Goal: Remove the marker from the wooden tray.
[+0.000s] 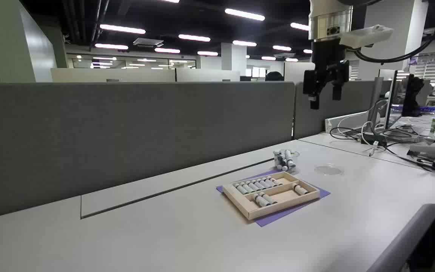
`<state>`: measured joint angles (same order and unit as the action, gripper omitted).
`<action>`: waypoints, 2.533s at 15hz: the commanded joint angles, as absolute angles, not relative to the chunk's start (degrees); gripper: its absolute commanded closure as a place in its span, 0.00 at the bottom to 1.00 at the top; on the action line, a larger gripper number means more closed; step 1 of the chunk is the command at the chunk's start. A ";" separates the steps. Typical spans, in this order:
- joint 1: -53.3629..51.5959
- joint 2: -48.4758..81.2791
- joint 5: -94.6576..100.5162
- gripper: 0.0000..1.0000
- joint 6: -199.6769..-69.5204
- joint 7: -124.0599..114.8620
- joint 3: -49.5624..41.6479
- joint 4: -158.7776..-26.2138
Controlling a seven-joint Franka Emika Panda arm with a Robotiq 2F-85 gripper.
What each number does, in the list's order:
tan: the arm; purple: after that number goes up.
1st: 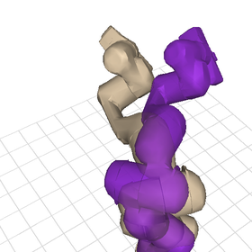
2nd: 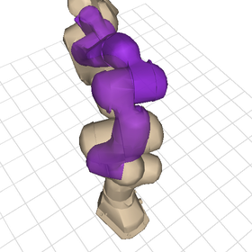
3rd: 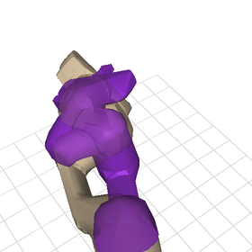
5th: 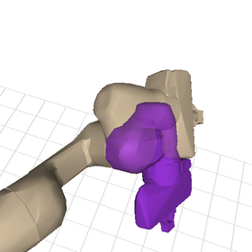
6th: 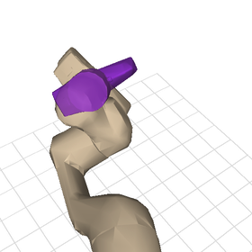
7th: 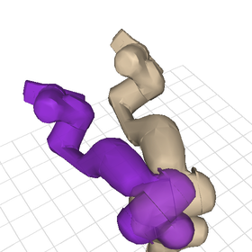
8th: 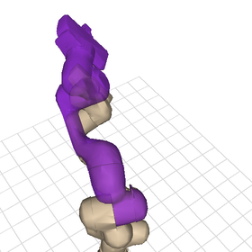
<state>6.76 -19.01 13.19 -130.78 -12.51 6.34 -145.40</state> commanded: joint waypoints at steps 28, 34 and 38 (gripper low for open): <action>5.78 -18.42 14.39 0.00 -132.35 -12.74 5.05 -145.15; 3.48 -5.51 3.90 0.00 -136.47 -1.14 -0.18 -137.52; 3.22 6.16 -1.25 0.00 -140.63 1.37 -0.77 -131.27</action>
<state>4.31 -2.88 1.84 -139.16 0.00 0.09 -137.82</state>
